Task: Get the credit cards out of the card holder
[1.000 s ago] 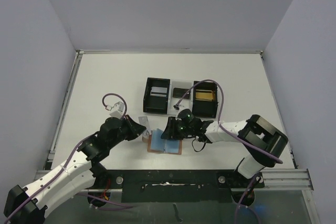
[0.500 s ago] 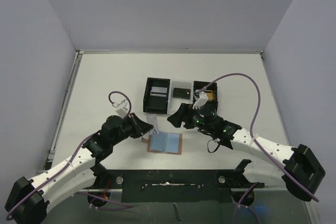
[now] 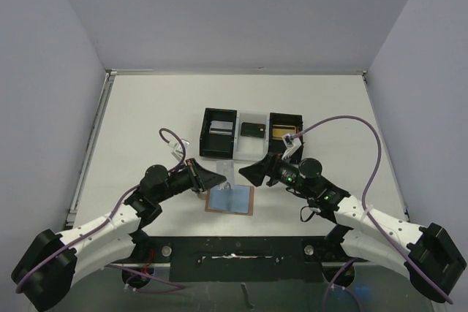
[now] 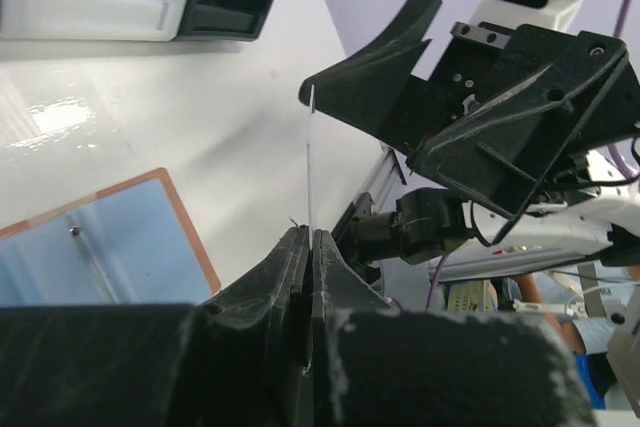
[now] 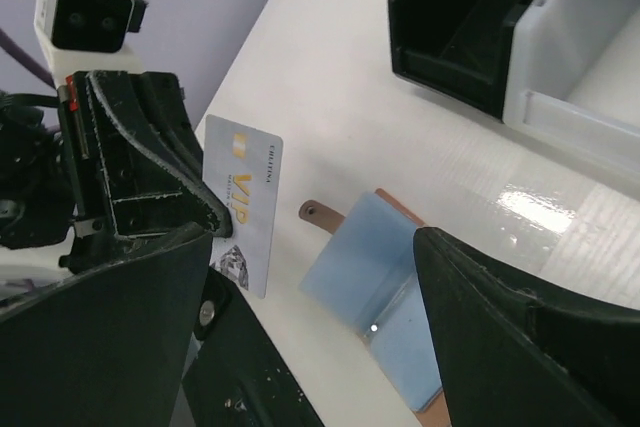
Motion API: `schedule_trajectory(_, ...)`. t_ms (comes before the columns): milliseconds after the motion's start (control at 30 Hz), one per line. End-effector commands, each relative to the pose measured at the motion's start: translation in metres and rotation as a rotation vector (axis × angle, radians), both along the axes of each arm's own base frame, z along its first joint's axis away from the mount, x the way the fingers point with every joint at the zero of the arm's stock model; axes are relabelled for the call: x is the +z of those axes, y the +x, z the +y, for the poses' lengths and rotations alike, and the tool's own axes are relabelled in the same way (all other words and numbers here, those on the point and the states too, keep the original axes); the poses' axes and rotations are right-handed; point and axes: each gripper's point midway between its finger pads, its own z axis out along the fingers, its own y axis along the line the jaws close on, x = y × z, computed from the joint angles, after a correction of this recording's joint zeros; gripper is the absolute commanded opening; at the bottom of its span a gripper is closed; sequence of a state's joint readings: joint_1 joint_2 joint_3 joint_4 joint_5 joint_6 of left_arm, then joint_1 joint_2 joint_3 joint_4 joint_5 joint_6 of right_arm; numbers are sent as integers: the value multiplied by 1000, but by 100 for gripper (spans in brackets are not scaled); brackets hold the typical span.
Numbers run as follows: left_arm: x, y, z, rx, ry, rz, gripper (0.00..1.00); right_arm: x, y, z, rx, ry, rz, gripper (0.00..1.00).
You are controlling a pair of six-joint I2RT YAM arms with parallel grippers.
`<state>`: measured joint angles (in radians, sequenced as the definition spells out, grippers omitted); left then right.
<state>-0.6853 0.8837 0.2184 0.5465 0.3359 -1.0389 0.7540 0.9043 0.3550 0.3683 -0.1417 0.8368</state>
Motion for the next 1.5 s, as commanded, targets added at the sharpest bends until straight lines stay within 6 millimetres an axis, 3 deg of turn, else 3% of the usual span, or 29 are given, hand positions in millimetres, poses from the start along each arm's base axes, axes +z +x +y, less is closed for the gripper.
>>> schedule_trajectory(0, 50, -6, -12, -98, -120, -162, 0, 48, -11, 23, 148, 130, -109, 82)
schedule_trajectory(400, 69, -26, -12, -179, -179, -244, 0, 66, -36, 50, 378, 245, -129, 53)
schedule_trajectory(567, 75, -29, -8, -175, -190, -273, 0, 73, -46, 59, 471, 274, -134, 33)
schedule_trajectory(1100, 80, -37, -11, -225, -198, -307, 0, 88, -60, 57, 550, 298, -190, 3)
schedule_trajectory(1167, 77, -35, -10, -215, -188, -295, 8, 90, -60, 55, 544, 299, -197, 0)
schedule_trajectory(1300, 65, -27, -6, -157, -130, -268, 41, 87, -55, 52, 506, 274, -190, 0)
schedule_trajectory(1400, 61, -20, -1, -105, -83, -267, 58, 81, -49, 49, 466, 235, -181, 0)
schedule_trajectory(1467, 61, -13, 4, -63, -40, -272, 65, 77, -46, 46, 436, 211, -177, 0)
